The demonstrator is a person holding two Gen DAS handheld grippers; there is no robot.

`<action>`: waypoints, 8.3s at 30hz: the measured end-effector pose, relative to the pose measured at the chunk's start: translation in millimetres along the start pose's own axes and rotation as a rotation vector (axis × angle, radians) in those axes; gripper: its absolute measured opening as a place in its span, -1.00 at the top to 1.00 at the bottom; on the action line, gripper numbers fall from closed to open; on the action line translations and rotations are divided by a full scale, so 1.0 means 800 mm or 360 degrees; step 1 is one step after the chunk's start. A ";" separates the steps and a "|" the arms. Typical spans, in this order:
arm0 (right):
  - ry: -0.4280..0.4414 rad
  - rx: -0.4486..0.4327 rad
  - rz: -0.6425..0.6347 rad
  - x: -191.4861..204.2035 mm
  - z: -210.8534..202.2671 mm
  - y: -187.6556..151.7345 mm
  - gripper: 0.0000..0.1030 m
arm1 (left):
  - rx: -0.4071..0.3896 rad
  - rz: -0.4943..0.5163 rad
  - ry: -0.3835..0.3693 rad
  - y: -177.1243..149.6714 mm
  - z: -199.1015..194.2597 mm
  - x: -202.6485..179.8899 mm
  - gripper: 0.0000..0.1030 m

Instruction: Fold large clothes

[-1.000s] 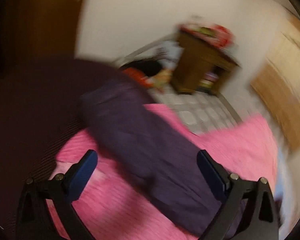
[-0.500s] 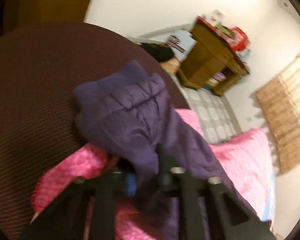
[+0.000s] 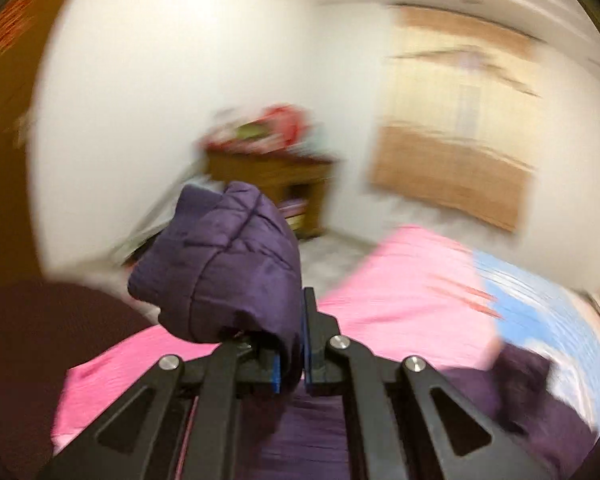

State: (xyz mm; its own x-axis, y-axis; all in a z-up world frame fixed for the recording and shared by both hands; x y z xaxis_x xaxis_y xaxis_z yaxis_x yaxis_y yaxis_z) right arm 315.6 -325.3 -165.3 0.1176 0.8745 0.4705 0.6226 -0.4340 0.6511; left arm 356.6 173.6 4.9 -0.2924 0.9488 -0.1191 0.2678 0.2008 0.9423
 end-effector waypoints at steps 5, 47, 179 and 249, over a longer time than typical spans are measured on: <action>0.0009 -0.0002 0.0004 0.000 0.001 -0.001 0.54 | -0.0009 0.0384 -0.0431 -0.054 -0.053 -0.221 0.87; -0.0500 0.0296 -0.0990 0.218 0.112 0.027 0.25 | 0.0858 -0.0070 0.0070 -0.273 0.053 -0.093 -1.00; -0.0287 0.0660 -0.0364 0.104 0.244 0.222 0.76 | 0.1427 0.0521 -0.0601 -0.191 0.264 -0.417 0.29; 0.0084 0.0385 0.0040 0.034 0.185 0.115 0.99 | 0.0860 0.0644 0.0046 -0.223 0.222 -0.317 -0.91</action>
State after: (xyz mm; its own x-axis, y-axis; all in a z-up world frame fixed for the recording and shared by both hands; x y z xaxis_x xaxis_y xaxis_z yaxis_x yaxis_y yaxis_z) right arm 490.4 -309.4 -181.0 0.0985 0.8488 0.5194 0.7880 -0.3853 0.4803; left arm 545.8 -59.9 -188.6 -0.0947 0.9695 0.2260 0.7806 -0.0685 0.6212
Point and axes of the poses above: each gripper's, at about its wrist camera, not at the fingertips, and z roughly the way its jaws point, x to its left, y to its top, the point moved 9 cm from there along z, roughly the way its jaws point, and after that the axes turned 3 degrees about z, right-handed, at the moved point
